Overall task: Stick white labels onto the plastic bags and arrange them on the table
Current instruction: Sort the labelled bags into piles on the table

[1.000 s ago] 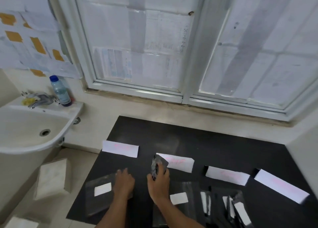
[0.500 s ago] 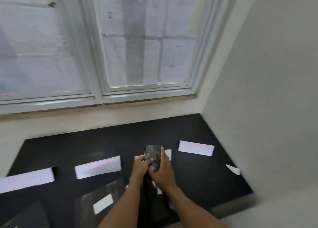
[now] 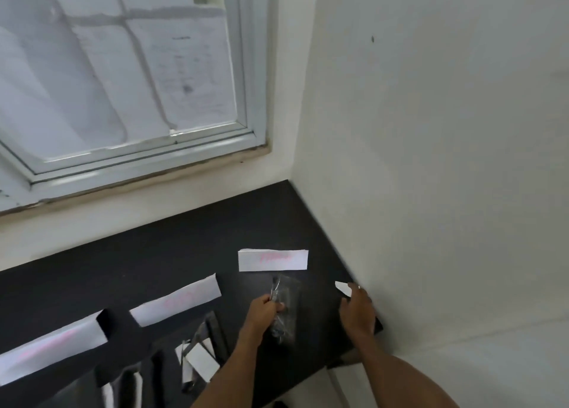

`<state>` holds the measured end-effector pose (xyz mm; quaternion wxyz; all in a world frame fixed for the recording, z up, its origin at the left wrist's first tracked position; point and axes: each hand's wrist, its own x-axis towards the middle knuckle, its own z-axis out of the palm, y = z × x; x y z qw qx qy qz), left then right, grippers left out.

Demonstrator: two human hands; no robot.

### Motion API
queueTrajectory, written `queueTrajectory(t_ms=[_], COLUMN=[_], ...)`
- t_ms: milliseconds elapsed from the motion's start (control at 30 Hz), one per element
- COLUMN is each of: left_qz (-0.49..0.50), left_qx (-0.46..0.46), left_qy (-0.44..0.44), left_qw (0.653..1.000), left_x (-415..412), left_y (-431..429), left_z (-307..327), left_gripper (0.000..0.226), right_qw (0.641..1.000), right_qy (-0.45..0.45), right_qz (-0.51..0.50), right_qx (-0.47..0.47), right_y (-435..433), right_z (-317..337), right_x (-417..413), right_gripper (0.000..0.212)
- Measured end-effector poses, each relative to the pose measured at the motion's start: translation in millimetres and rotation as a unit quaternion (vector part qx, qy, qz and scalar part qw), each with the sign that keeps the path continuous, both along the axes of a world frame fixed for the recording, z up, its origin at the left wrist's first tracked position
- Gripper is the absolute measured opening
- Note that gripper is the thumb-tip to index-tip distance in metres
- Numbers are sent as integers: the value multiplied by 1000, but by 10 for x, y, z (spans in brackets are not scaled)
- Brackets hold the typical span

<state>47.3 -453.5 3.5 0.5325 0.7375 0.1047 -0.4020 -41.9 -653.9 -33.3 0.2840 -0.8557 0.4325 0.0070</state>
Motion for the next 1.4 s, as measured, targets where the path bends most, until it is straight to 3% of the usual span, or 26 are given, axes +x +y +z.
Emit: queueTrajectory(t_ms=[233, 367, 500, 567, 633, 733, 833, 967, 1067, 1167, 1233, 1333, 1400], left_qz=[32, 53, 103, 128, 153, 176, 158, 185, 139, 99, 104, 77, 43], left_qx=[23, 23, 5, -10, -44, -94, -131, -154, -173, -139, -127, -130, -108], left_qy=[47, 69, 97, 125, 147, 174, 180, 136, 119, 53, 29, 31, 32], left_qw=[998, 996, 990, 984, 976, 964, 962, 961, 968, 984, 986, 988, 993], left_x=[21, 112, 158, 168, 189, 280, 251, 210, 143, 26, -24, -115, -189], left_y=[-222, -244, -252, -216, -156, 28, 241, 677, 1031, 1457, 1806, 2372, 2794], left_z=[-225, -337, -334, -293, -240, -329, -7, 231, 401, 462, 469, 579, 615], left_gripper=[15, 14, 10, 14, 13, 43, 35, 42, 43, 18, 17, 28, 41], right_qw=[996, 987, 985, 957, 906, 818, 775, 741, 724, 725, 732, 830, 892], right_qy=[47, 95, -87, -193, -243, -283, -280, -274, -277, -246, -249, -320, -307], right_qz=[36, 34, 36, 135, 288, 444, 510, 558, 586, 608, 610, 455, 329], right_qx=[-62, -124, -142, -169, -195, -231, -247, -253, -235, -212, -174, -38, 41], right_y=[-207, -166, -140, -22, 216, 537, 744, 1030, 1320, 1723, 2024, 2533, 2934], right_z=[-257, -286, -253, -133, 5, 126, 180, 314, 443, 568, 621, 721, 714], right_x=[215, 353, 379, 433, 454, 435, 422, 444, 419, 293, 190, 175, 235], right_gripper=[30, 7, 21, 24, 16, 11, 14, 20, 24, 27, 29, 21, 28])
